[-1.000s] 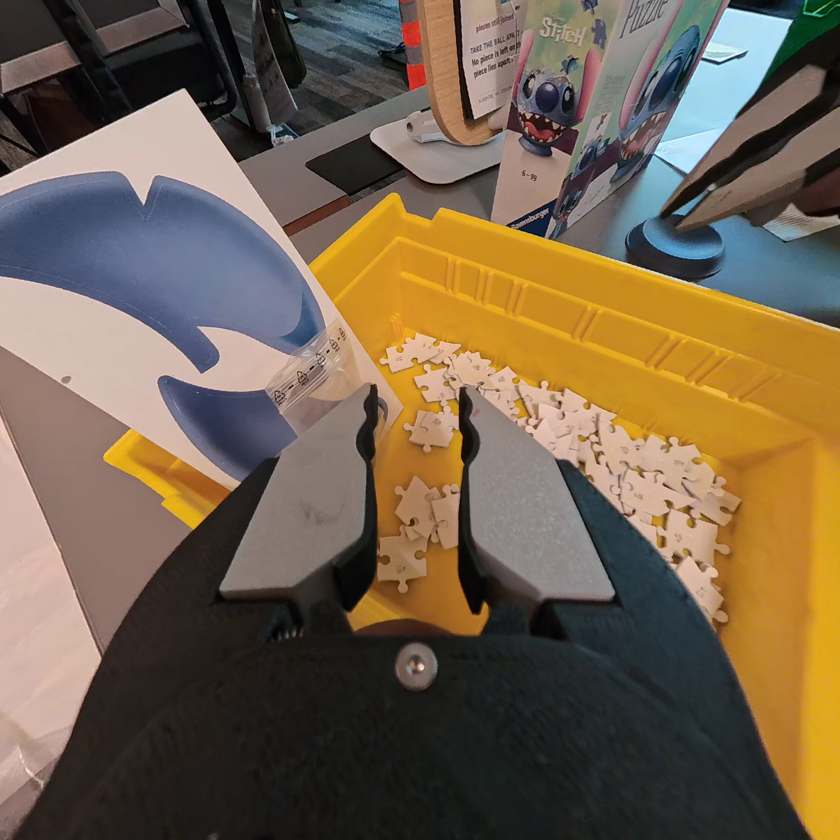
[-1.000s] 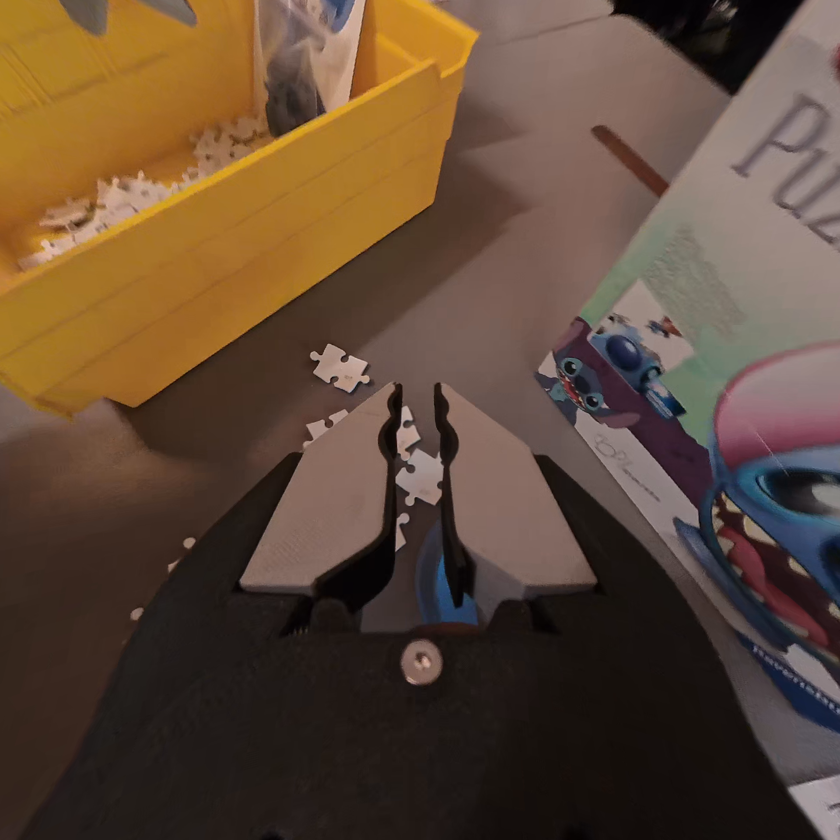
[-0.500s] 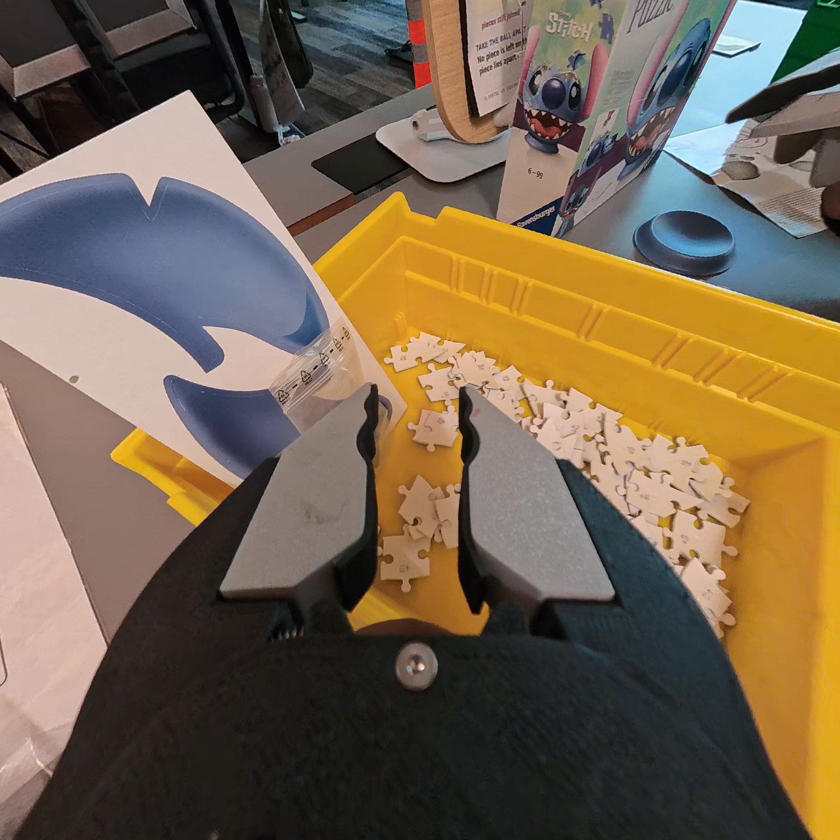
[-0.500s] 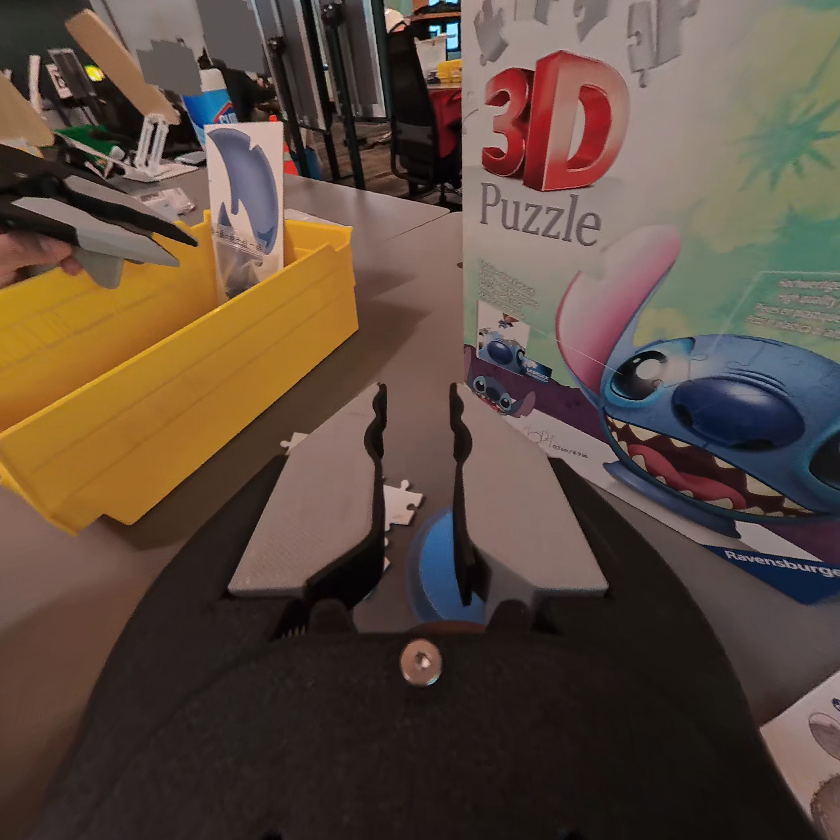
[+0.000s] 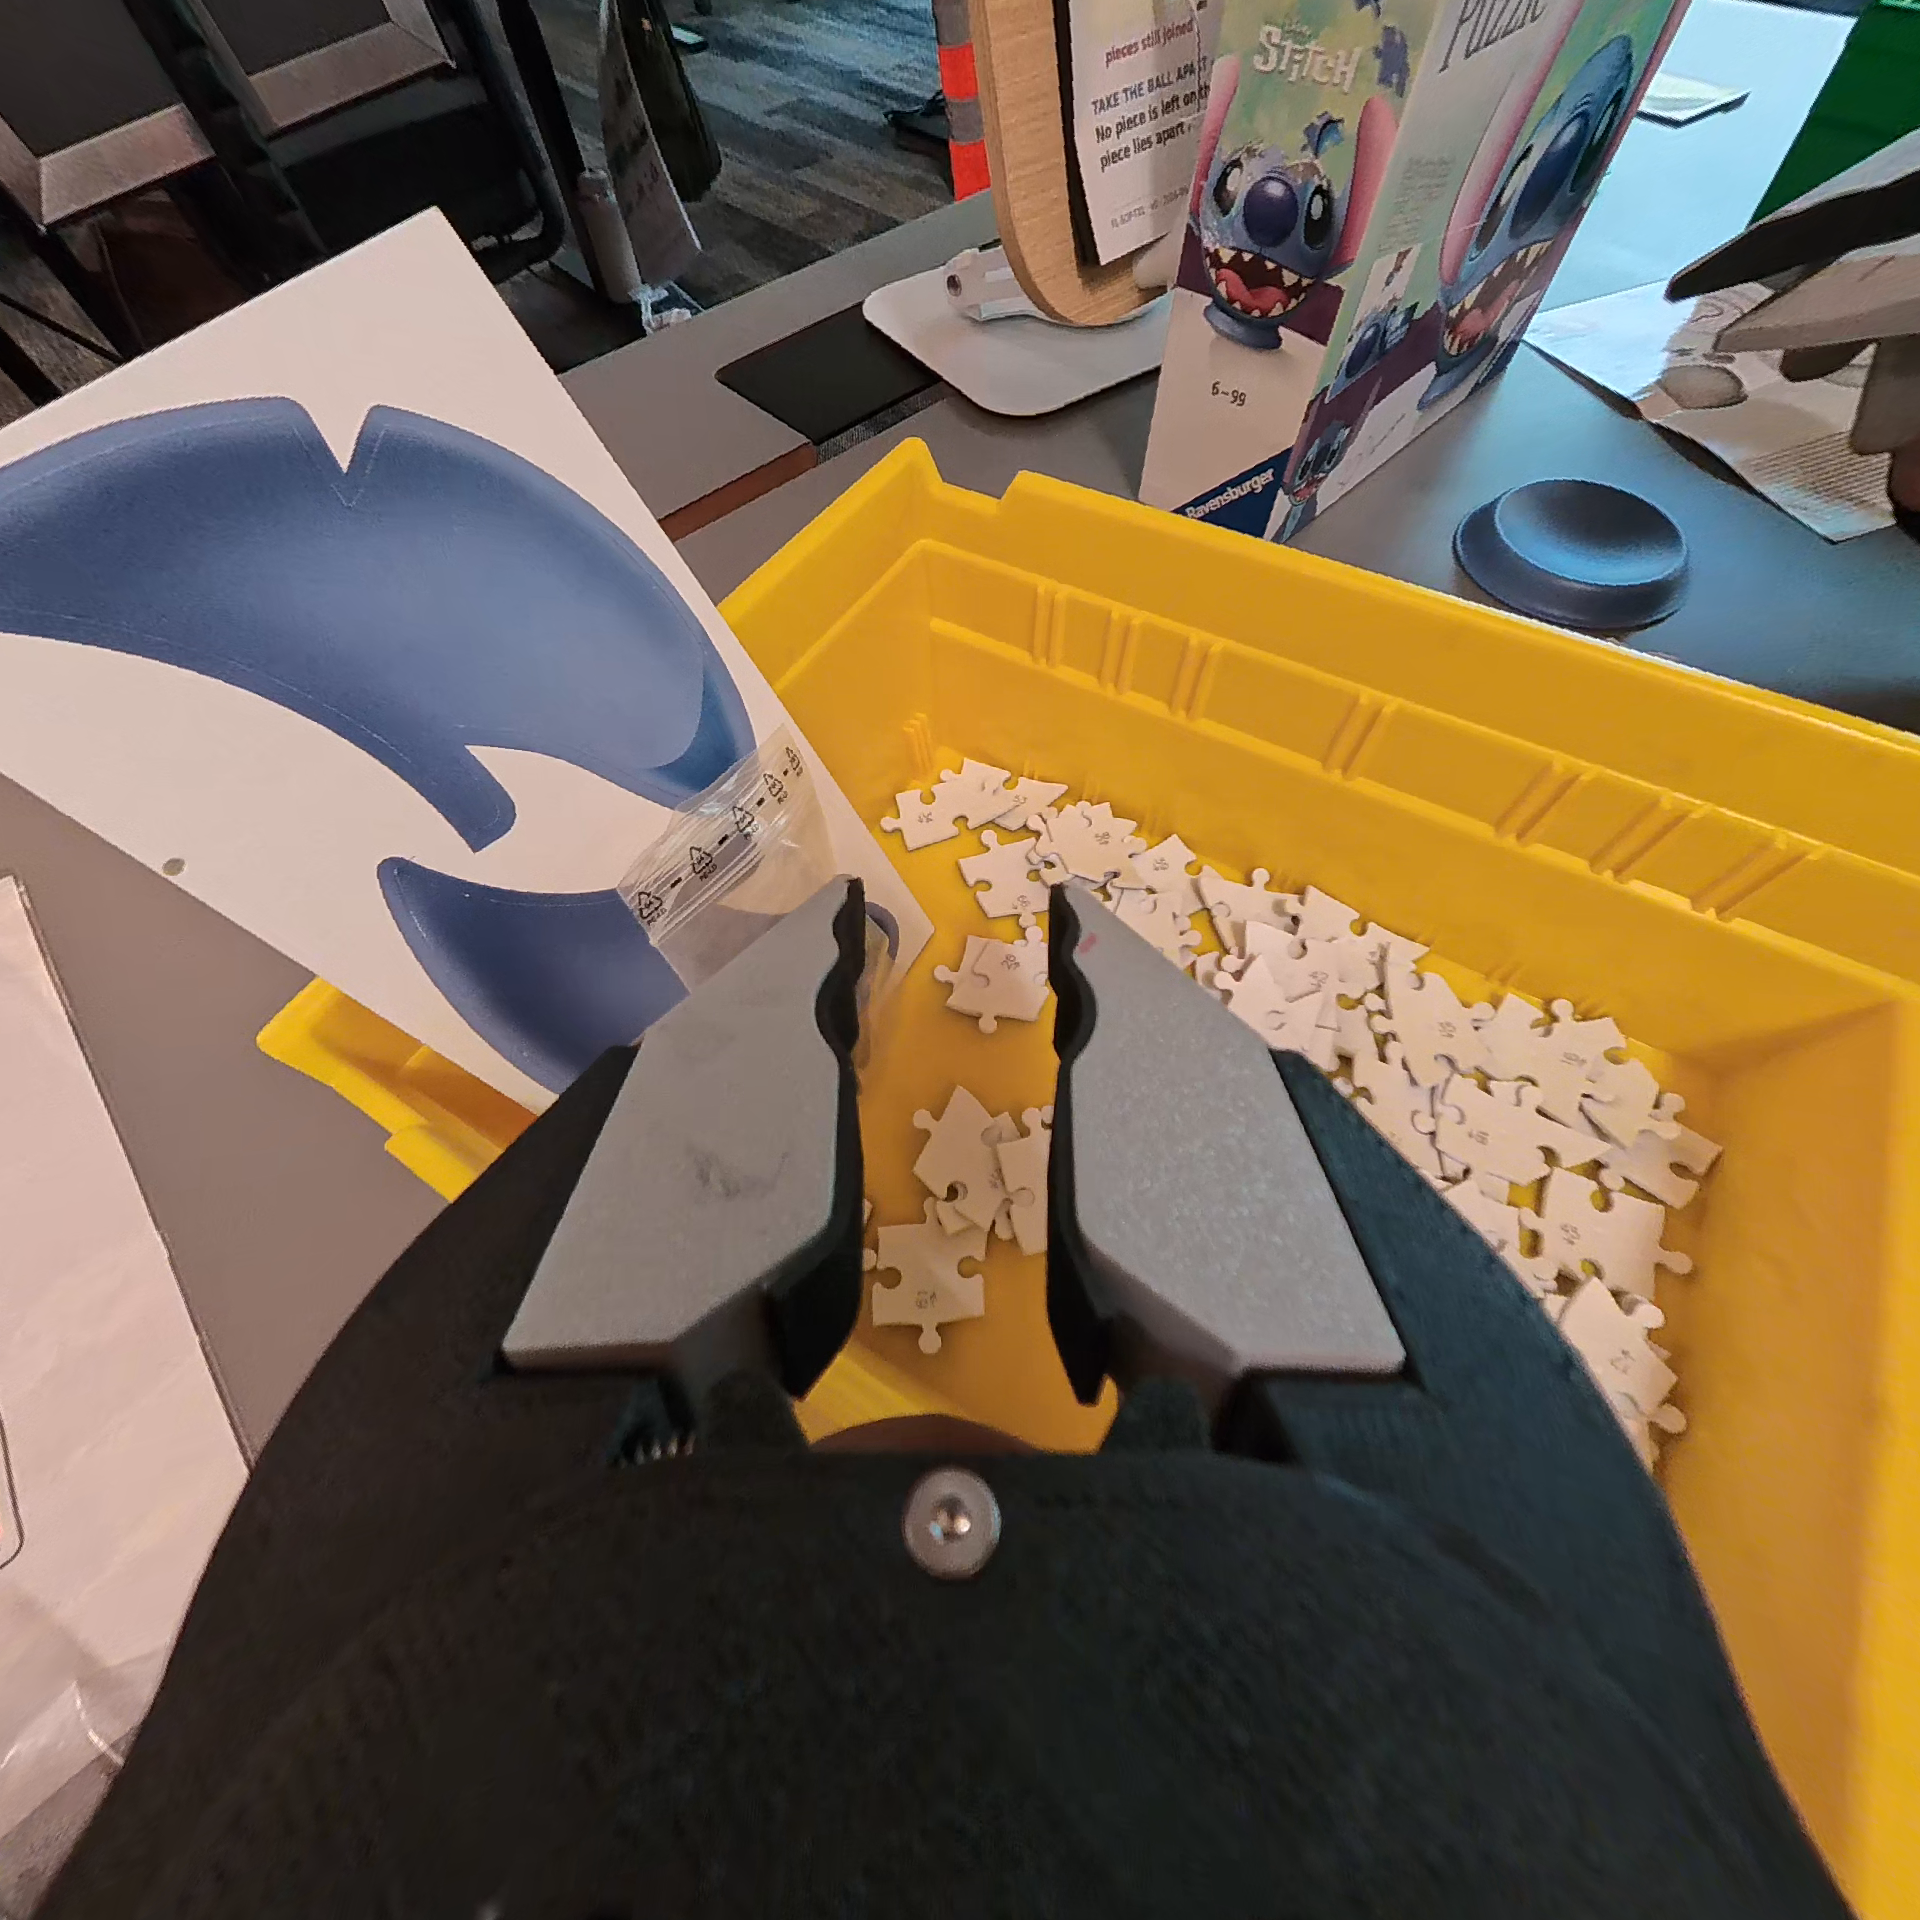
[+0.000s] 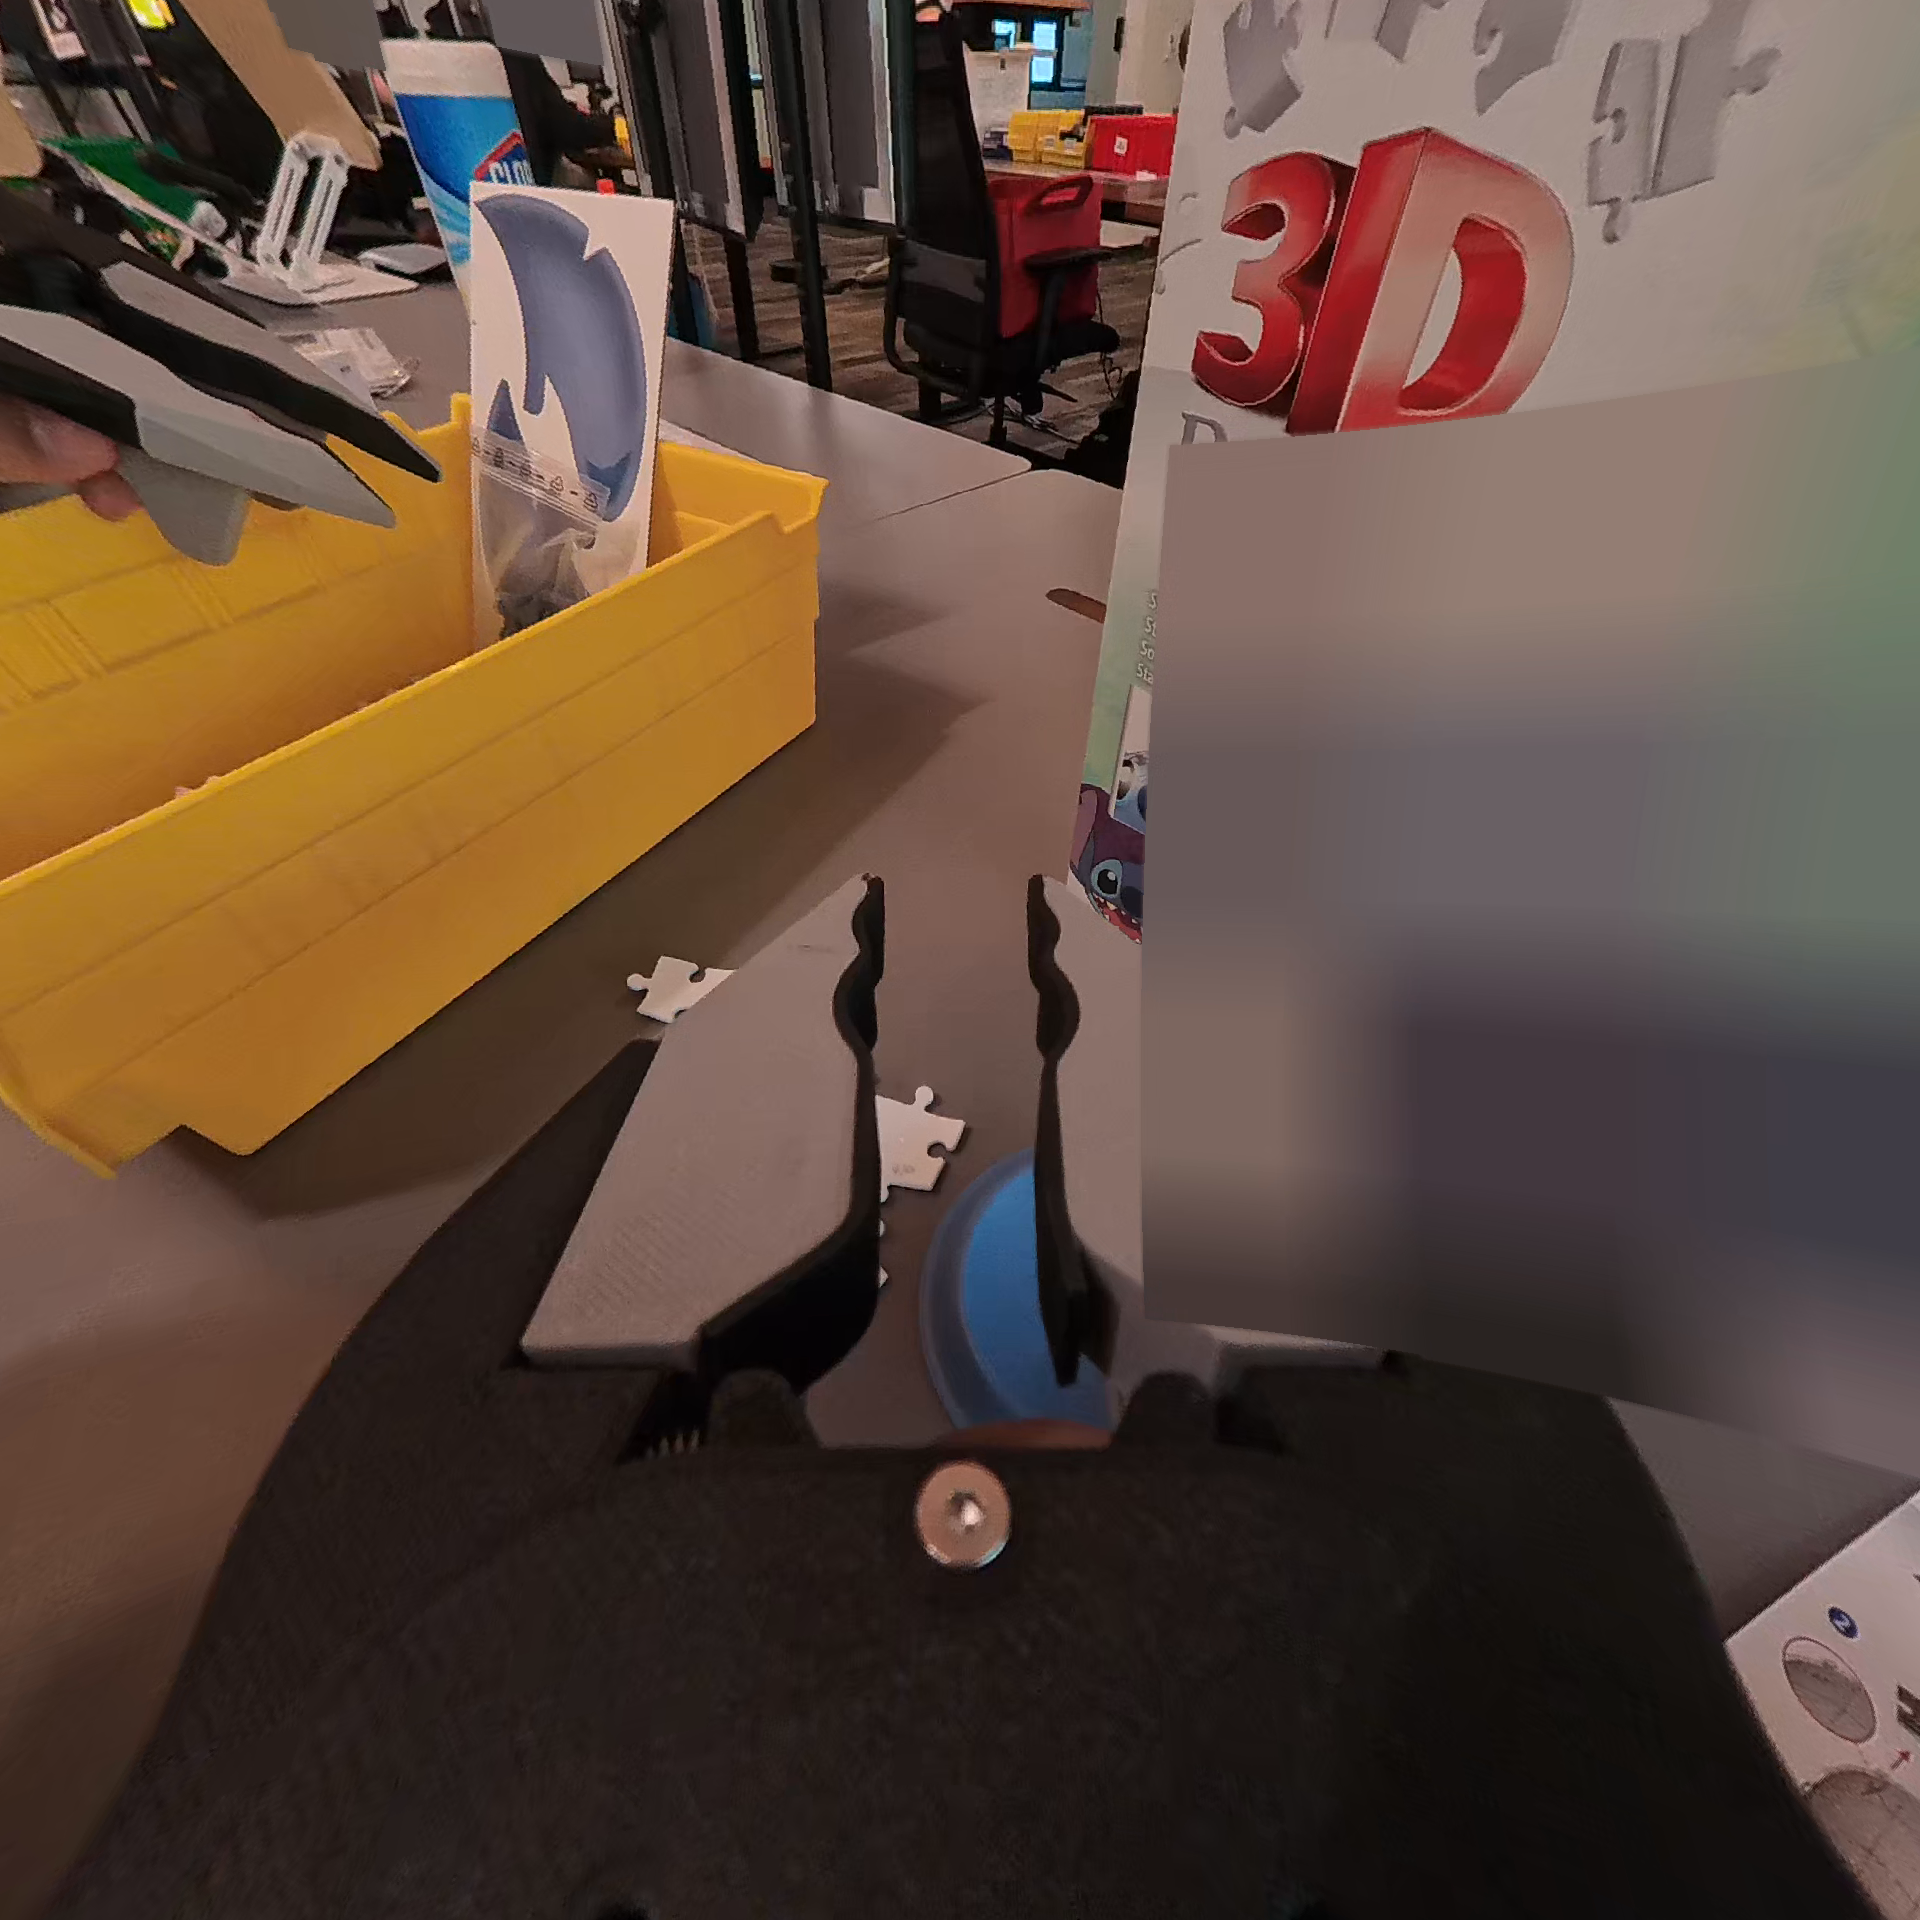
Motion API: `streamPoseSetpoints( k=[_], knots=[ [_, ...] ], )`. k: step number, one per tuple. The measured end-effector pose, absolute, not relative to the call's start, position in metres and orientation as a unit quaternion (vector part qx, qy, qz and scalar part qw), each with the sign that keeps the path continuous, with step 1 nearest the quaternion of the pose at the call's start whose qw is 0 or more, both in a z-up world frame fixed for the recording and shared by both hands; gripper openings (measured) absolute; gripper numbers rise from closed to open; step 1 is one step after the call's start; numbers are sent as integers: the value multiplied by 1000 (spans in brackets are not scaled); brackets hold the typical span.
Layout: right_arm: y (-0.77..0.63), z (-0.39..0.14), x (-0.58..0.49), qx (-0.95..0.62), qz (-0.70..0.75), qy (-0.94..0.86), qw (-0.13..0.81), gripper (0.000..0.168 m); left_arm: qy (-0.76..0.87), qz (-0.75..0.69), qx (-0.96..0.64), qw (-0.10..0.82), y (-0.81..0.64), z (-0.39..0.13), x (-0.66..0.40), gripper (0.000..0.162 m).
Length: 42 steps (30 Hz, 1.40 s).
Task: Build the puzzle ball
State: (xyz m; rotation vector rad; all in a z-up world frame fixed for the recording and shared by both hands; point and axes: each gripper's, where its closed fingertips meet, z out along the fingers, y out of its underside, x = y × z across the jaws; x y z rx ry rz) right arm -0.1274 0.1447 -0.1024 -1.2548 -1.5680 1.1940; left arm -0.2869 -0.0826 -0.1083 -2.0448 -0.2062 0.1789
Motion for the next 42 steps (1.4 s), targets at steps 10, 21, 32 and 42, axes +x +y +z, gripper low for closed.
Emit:
streamPoseSetpoints(
  k=[10,21,32,42],
  knots=[
    [150,-97,-126,-495,478,-600,408,22,-84,78,-851,512,-83,-109,-287,33],
    [152,-95,-126,-491,476,-595,422,21,-83,80,-852,511,-82,-109,-286,33],
    [153,-96,-127,-491,477,-593,424,21,-78,86,-854,507,-82,-110,-285,33],
    [153,-86,-123,-482,487,-581,439,21,-79,84,-853,508,-82,-109,-285,33]
  ],
)
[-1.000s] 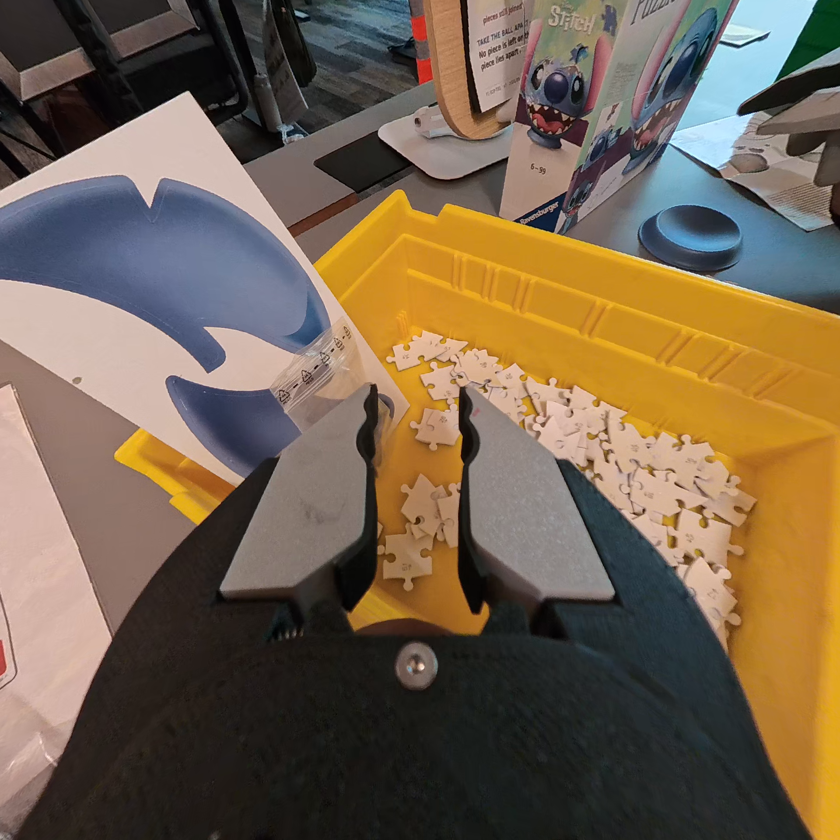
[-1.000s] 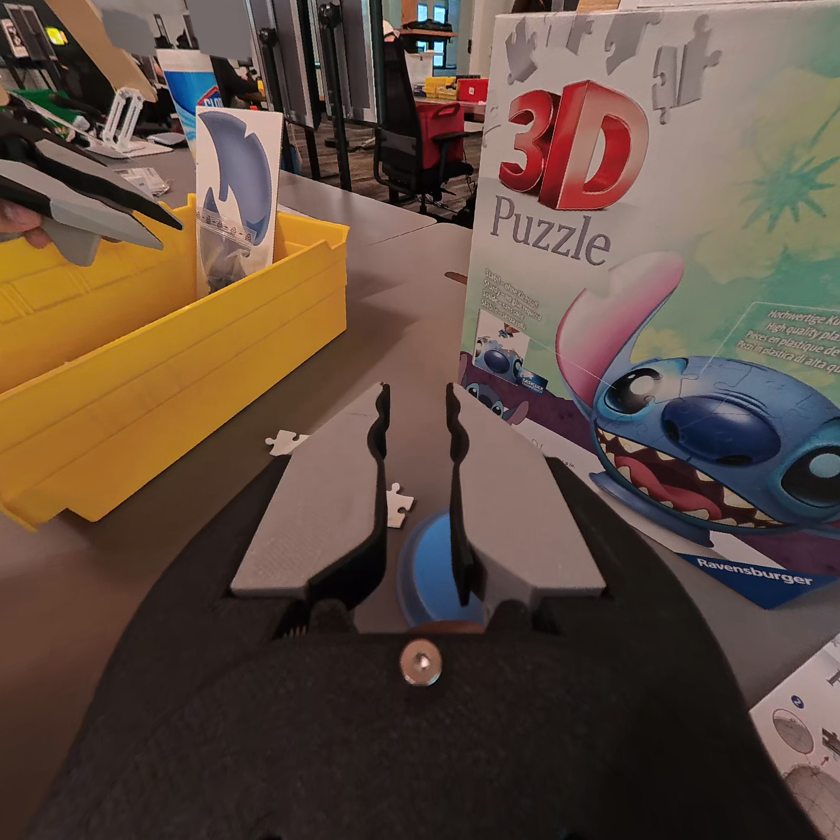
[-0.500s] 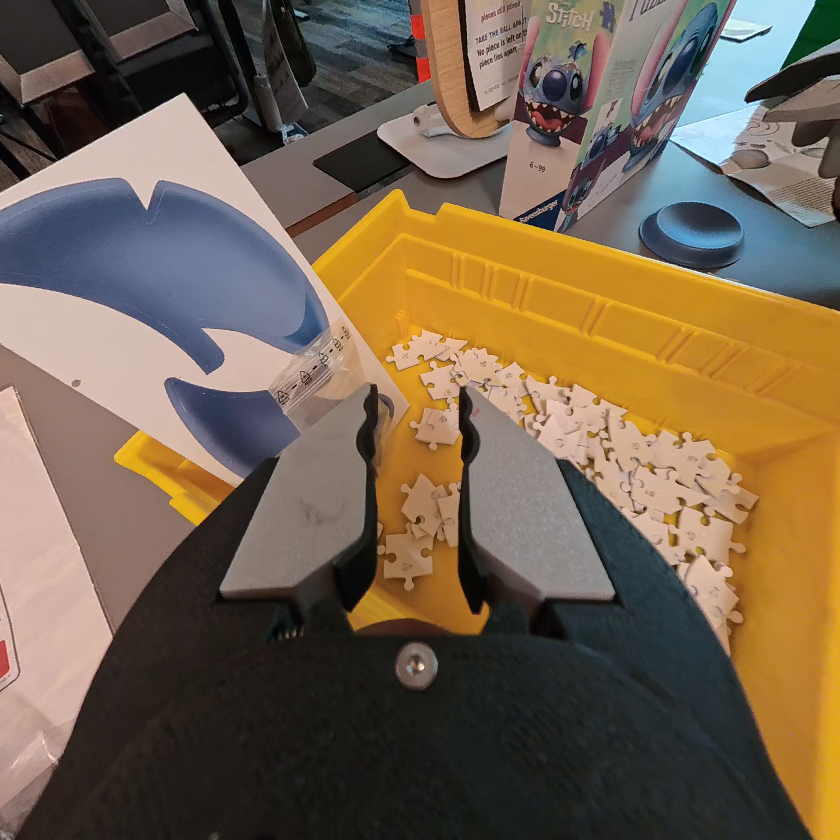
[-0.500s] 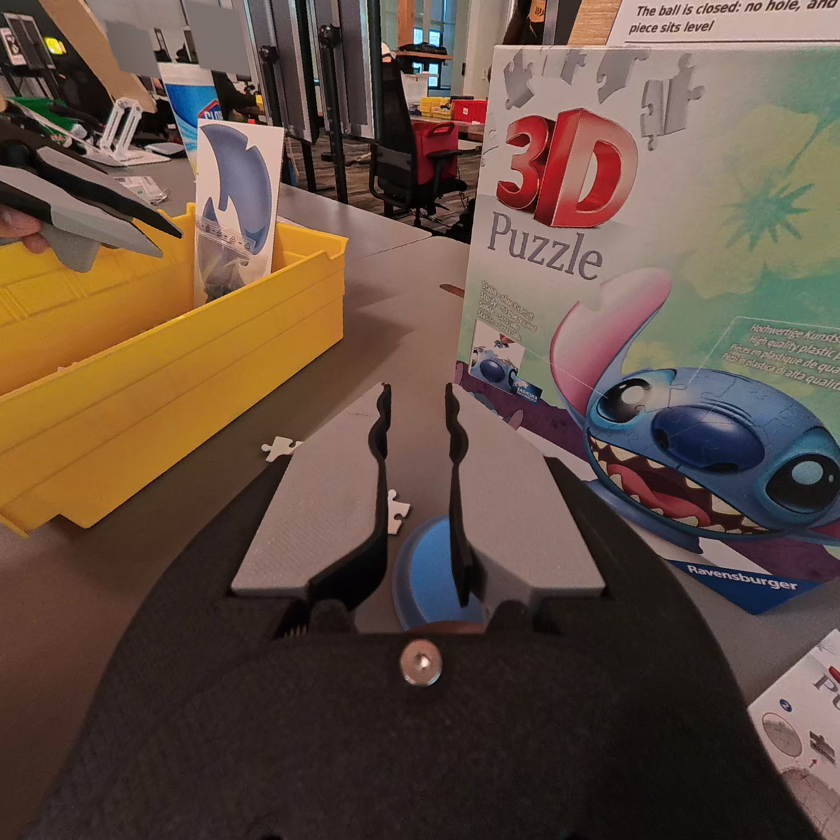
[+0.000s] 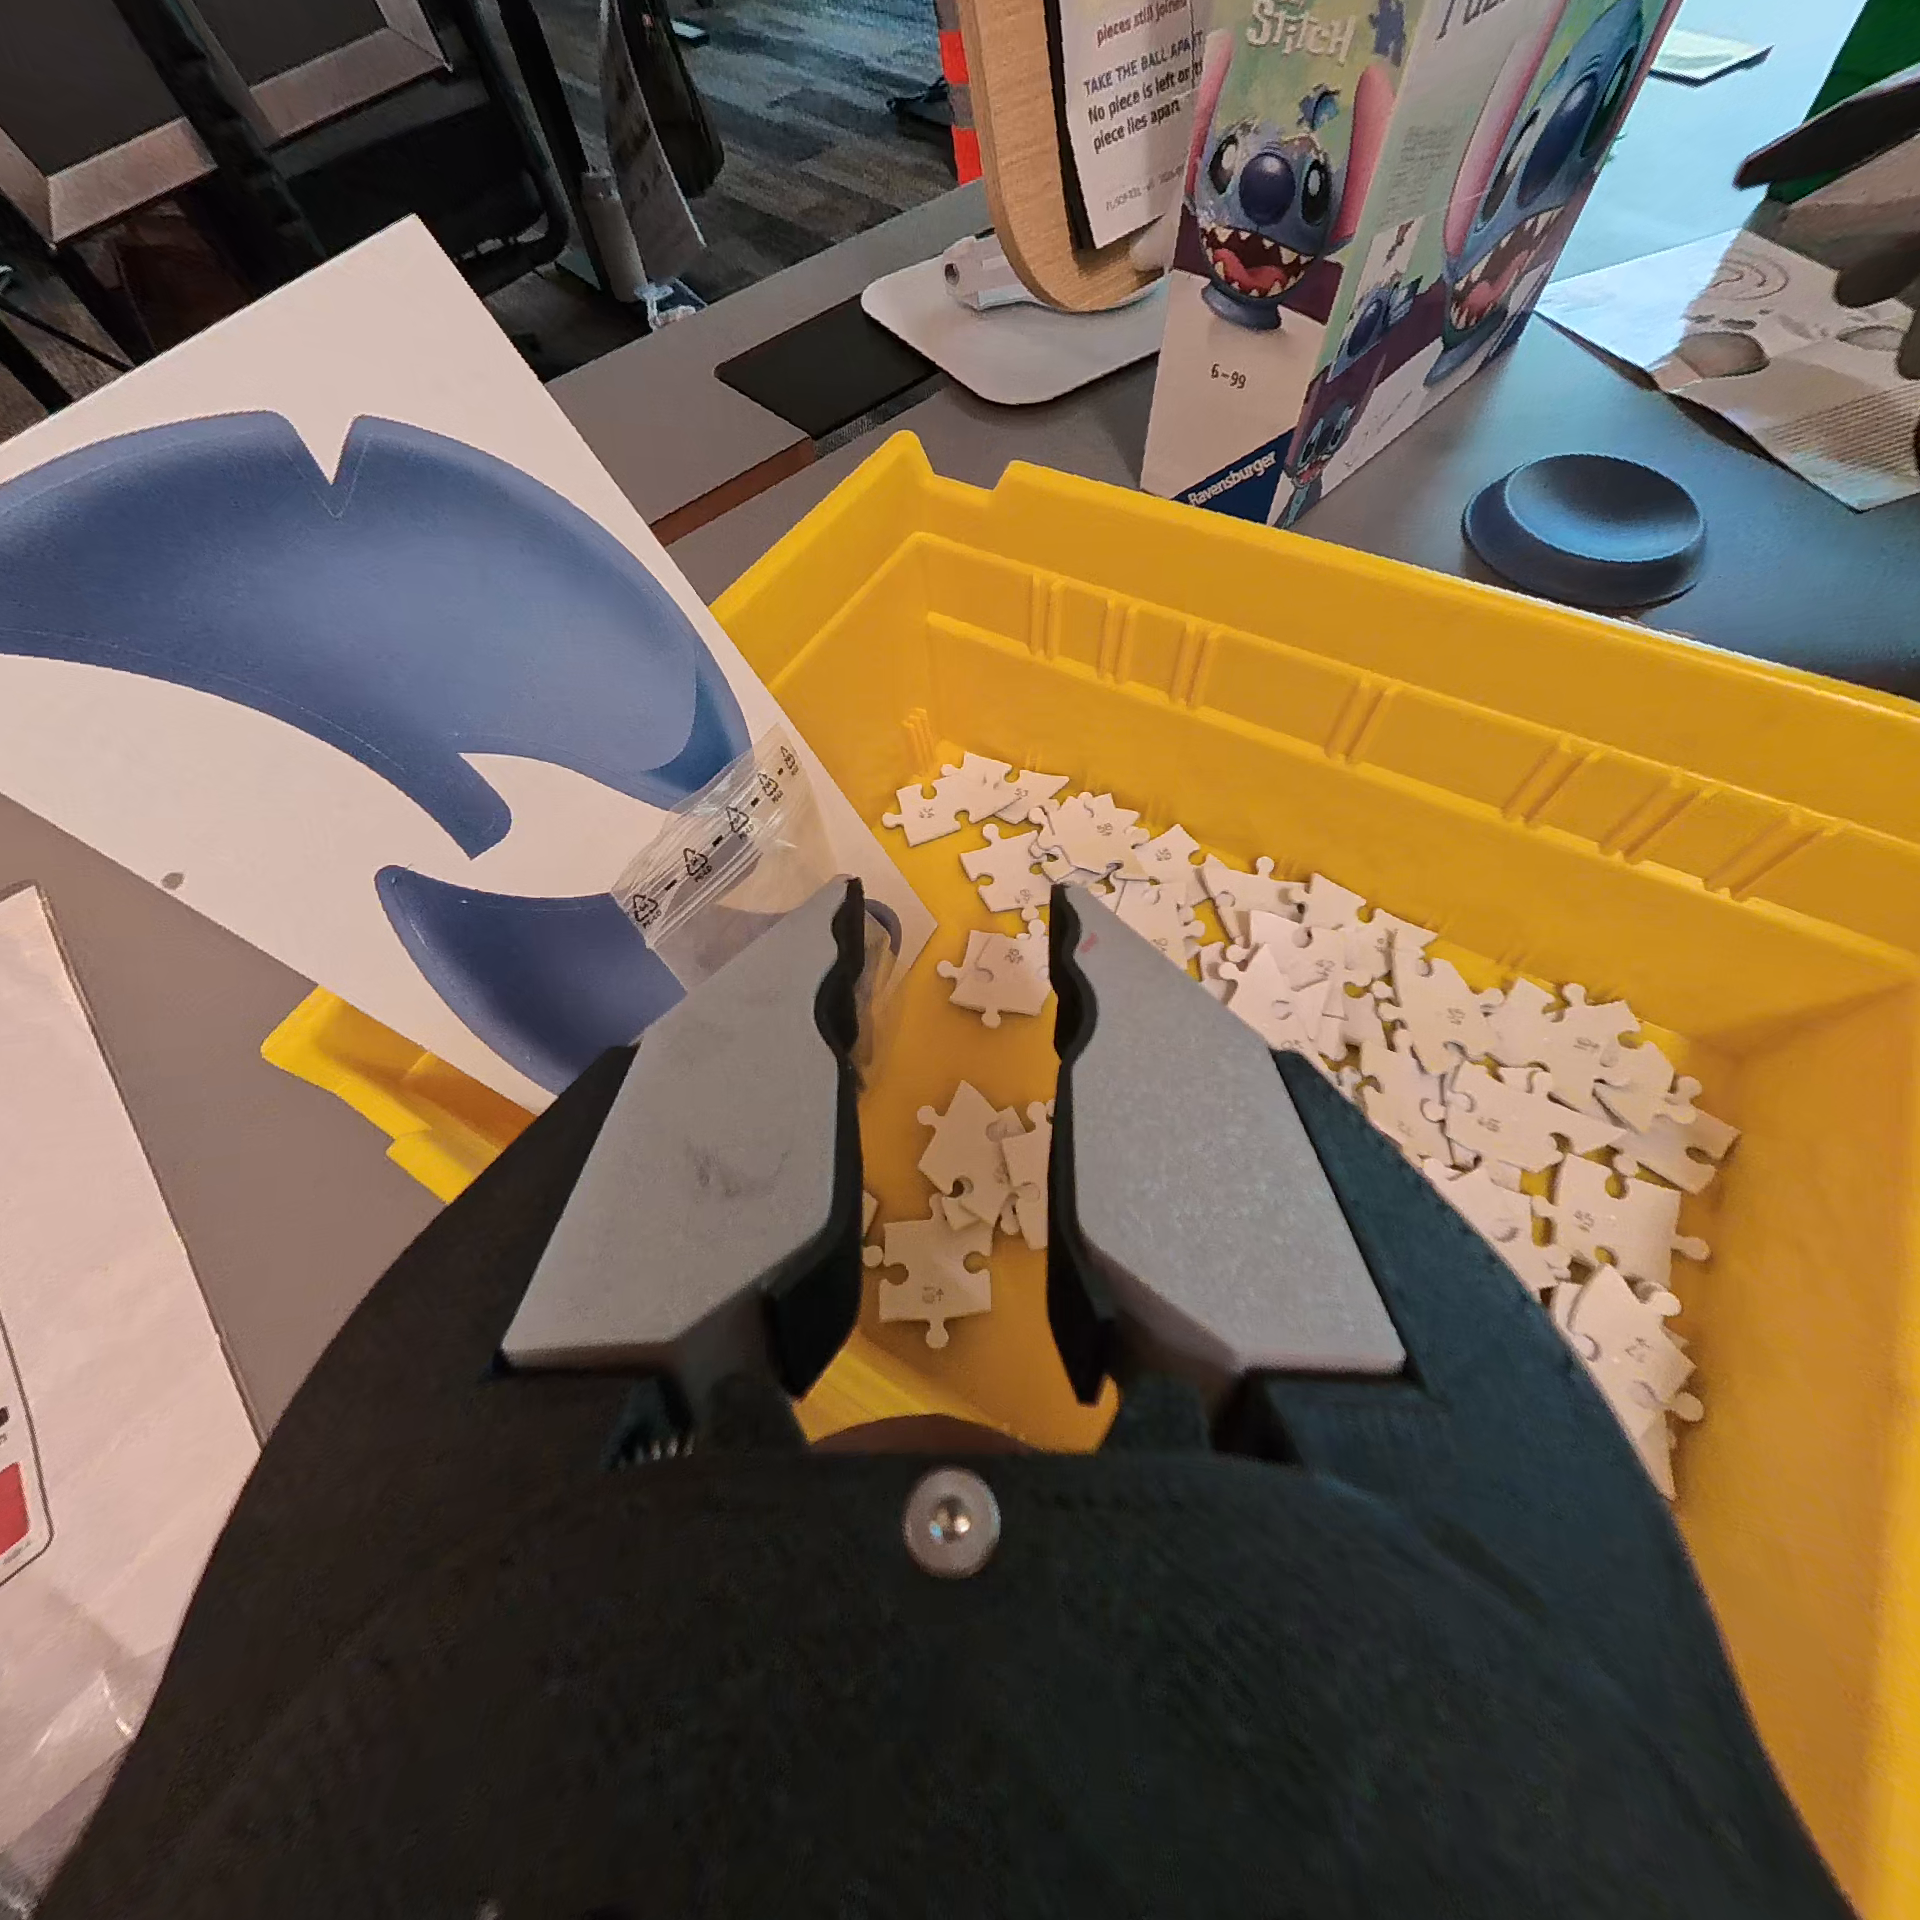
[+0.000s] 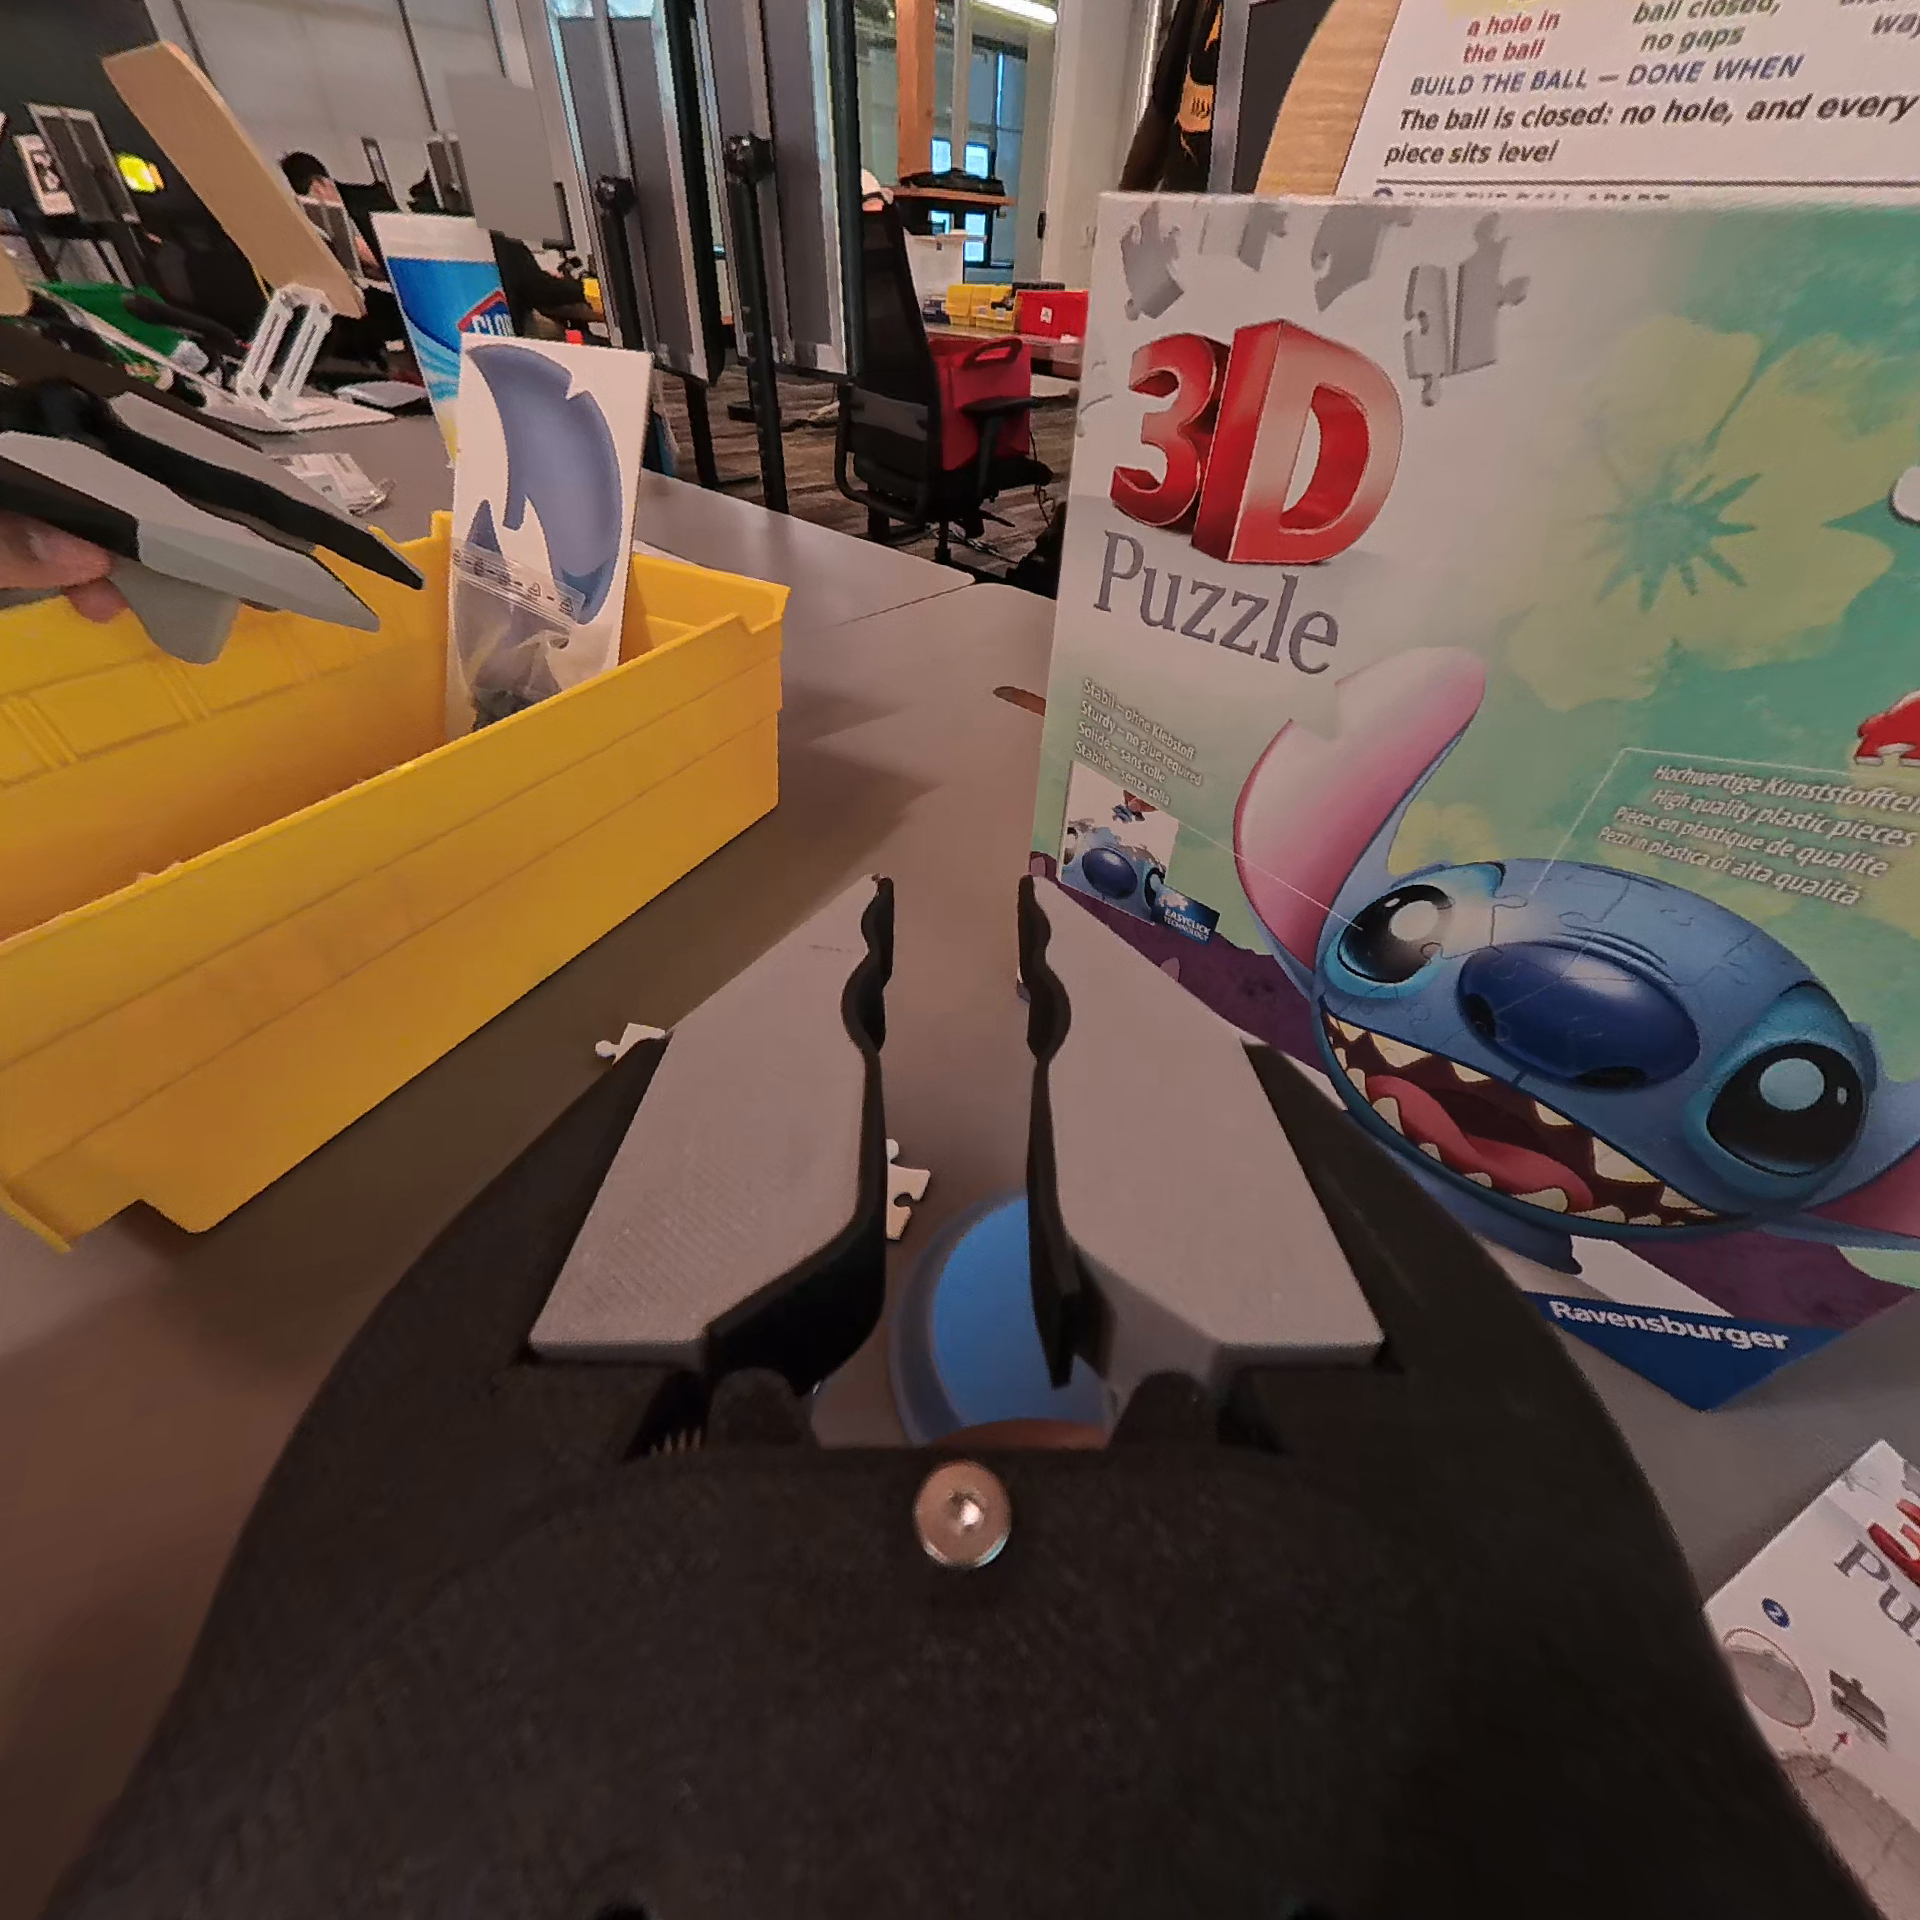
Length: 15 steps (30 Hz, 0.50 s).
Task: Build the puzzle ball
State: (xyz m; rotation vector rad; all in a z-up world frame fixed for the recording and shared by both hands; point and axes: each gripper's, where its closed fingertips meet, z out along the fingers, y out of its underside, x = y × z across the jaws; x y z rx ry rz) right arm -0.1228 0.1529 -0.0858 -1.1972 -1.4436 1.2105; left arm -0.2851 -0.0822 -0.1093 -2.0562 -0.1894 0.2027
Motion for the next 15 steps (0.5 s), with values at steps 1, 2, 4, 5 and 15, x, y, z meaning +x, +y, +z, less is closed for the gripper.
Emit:
streamPoseSetpoints(
  k=[1,2,4,5,15],
  knots=[
    [152,-85,-122,-478,485,-583,443,21,-79,84,-853,509,-82,-109,-285,33],
    [151,-85,-122,-475,481,-585,447,21,-79,84,-853,509,-82,-109,-285,32],
    [152,-83,-121,-468,472,-590,459,21,-80,85,-853,508,-82,-109,-286,32],
    [152,-83,-120,-465,467,-590,466,21,-80,86,-853,508,-82,-109,-286,32],
    [157,-75,-117,-464,474,-576,478,20,-80,86,-852,509,-82,-109,-286,32]
  ],
)
